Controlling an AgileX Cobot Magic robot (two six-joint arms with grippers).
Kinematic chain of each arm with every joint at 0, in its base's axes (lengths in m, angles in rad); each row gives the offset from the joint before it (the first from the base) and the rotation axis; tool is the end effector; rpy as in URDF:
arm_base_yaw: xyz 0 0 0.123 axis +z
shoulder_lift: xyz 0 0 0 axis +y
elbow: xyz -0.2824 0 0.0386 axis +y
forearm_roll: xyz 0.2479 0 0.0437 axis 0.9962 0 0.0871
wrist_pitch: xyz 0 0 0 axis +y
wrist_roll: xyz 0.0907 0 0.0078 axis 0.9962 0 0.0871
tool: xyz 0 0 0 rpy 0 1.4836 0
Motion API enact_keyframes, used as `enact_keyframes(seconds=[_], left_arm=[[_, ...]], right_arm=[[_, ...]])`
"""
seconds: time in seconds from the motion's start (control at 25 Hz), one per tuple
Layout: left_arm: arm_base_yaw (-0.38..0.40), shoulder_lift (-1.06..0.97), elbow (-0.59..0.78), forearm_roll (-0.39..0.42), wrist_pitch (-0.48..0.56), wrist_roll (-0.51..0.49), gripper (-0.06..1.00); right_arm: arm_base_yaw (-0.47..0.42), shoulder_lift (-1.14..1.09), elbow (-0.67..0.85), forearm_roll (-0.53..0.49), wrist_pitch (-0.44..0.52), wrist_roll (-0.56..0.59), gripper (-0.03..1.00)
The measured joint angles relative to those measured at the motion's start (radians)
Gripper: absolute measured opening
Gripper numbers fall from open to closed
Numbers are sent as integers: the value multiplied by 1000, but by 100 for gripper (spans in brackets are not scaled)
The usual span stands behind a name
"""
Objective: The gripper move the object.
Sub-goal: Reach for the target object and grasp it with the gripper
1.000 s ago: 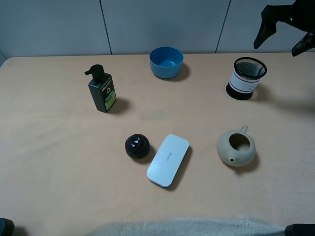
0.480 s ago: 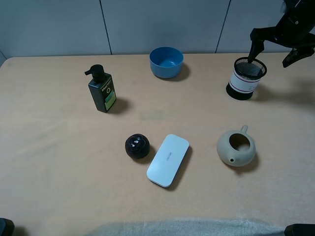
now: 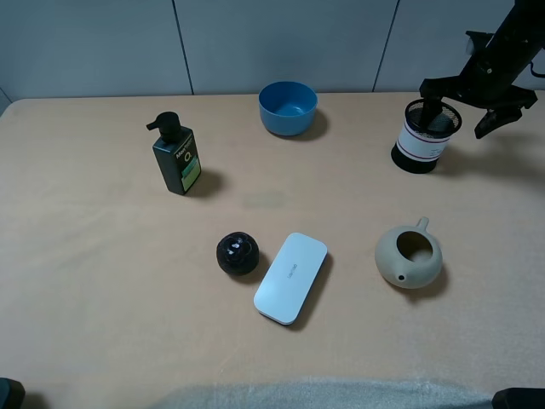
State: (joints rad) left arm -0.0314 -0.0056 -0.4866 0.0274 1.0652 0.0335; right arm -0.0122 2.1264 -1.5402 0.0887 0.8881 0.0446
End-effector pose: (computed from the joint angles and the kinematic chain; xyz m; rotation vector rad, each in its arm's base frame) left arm -0.0043 0.0023 0.2731 0.0655 2.0554 0.0342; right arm 0.4291 0.0010 0.1525 0.1573 2.9529 0.1138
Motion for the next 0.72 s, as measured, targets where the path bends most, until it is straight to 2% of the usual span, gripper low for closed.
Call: enact_keyframes(seconds=[0.4,0.56,0.72], left_arm=[[0,0,0,0,0,0,94],[0,0,0,0,0,0,94],[0,0,0,0,0,0,94]], right_arm=[[0,51,0,-9,-20,0,68],[0,69,0,-9,-20,0,56],[0,73,0,-9,-19,0,38]])
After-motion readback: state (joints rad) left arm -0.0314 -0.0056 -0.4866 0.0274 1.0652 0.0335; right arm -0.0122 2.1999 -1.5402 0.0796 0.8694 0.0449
